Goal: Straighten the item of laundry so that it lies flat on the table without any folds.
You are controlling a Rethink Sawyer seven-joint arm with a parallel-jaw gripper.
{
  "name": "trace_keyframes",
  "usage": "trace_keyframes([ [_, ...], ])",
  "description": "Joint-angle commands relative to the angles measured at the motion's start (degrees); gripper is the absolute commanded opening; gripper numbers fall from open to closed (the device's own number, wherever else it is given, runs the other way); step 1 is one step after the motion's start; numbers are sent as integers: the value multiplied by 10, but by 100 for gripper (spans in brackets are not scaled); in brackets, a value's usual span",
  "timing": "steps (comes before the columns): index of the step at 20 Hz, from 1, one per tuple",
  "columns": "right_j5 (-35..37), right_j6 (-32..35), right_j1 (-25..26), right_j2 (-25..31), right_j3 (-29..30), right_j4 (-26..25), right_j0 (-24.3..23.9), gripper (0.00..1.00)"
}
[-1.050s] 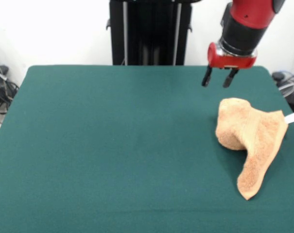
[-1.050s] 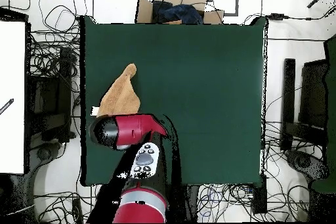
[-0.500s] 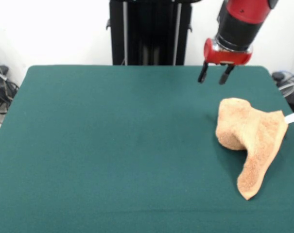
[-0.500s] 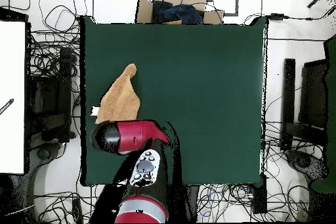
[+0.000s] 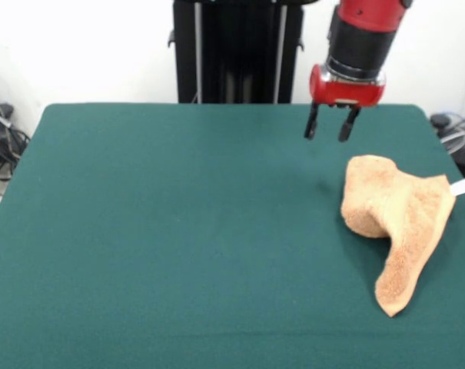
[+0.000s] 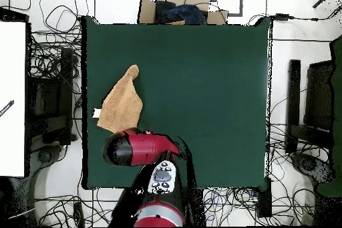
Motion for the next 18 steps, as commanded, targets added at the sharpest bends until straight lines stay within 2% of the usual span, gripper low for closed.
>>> trace_keyframes([
  [1, -39, 121, 30, 88, 54, 30, -25, 100],
  [6, -70, 120, 48, 105, 74, 21, -44, 100],
  [18, -83, 190, 14, 51, 108, 80, 58, 100],
])
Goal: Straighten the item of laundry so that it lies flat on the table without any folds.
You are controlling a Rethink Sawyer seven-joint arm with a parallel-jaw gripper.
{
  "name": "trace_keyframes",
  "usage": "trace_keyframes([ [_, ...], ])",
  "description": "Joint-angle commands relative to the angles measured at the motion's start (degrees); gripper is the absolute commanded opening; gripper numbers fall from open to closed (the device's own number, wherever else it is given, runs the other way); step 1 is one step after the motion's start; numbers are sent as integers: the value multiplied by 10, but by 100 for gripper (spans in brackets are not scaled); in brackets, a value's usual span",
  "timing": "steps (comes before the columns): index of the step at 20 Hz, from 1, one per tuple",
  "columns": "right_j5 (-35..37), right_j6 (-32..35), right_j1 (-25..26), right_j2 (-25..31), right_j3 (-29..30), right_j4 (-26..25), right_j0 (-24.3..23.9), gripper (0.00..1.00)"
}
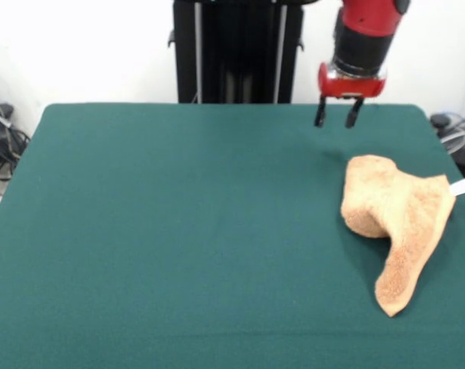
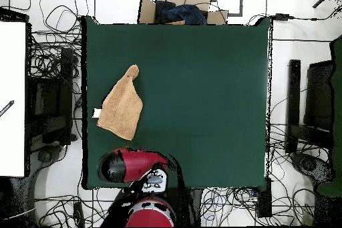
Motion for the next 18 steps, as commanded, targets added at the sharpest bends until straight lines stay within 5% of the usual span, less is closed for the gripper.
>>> trace_keyframes([
  [1, -37, 194, -13, 19, 31, 67, 50, 100],
  [8, -39, 194, 2, 19, 15, 124, 87, 100],
  [18, -84, 143, 66, 73, -35, 141, 44, 100],
])
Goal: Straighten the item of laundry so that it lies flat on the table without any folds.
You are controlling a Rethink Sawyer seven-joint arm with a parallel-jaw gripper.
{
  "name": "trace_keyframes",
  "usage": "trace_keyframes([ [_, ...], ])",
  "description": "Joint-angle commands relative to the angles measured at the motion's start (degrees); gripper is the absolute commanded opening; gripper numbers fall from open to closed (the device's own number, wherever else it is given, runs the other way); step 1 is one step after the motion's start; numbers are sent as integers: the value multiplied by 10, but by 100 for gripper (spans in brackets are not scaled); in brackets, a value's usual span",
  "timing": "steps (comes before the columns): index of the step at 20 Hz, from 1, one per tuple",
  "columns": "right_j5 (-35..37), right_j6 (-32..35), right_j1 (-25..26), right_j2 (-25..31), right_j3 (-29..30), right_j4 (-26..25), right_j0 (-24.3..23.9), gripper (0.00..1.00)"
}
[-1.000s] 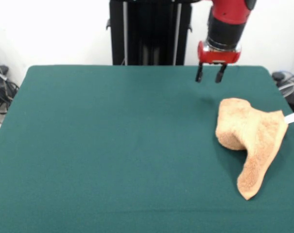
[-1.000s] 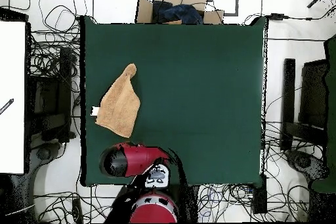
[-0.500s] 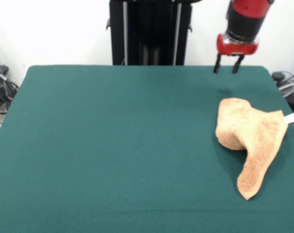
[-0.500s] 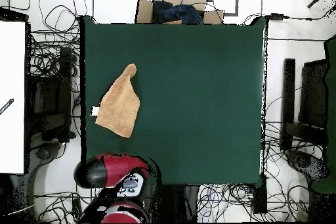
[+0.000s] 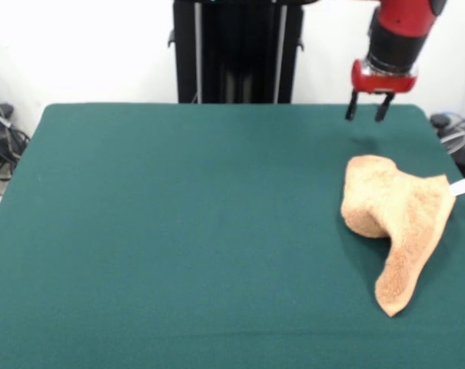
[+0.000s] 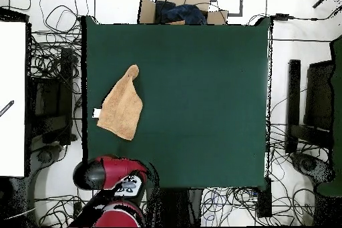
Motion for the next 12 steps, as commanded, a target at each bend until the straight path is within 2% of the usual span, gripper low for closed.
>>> trace_keyframes([
  [1, -66, 139, 39, 74, -51, 39, -37, 100],
  [6, -53, 129, 31, 83, -59, 38, -48, 100],
  [12, -45, 134, 26, 76, -65, 46, -38, 100],
])
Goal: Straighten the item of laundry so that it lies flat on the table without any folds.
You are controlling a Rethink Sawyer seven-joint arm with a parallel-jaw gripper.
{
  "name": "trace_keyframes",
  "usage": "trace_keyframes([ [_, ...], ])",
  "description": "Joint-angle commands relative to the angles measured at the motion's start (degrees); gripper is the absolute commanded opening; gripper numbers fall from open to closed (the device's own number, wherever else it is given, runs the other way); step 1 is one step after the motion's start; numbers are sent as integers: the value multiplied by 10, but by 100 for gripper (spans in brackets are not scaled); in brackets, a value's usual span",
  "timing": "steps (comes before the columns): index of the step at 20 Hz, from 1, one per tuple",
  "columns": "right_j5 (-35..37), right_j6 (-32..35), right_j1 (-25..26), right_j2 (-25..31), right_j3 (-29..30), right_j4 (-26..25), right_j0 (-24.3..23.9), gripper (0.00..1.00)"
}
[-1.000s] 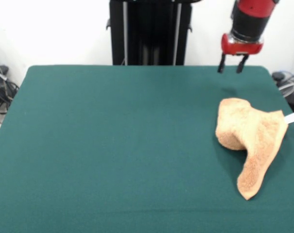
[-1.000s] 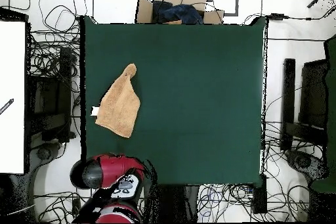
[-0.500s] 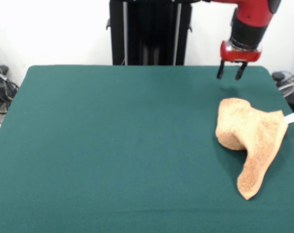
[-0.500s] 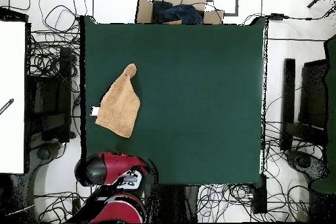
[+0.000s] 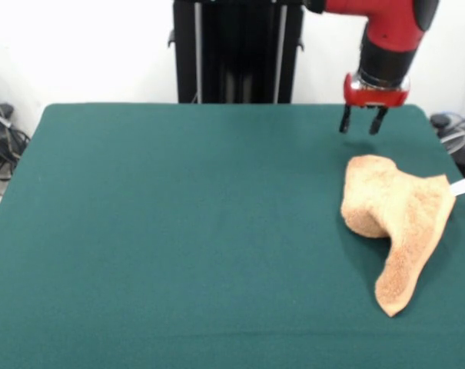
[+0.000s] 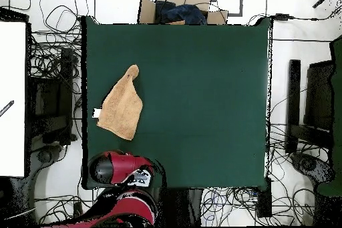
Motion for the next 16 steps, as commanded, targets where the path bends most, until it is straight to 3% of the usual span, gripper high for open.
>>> trace_keyframes([
  [1, -18, 135, 3, 56, -60, 44, 3, 100],
  [9, 15, 135, -13, 32, -79, 65, 34, 100],
  [16, 0, 131, 10, 45, -98, 76, 33, 100],
])
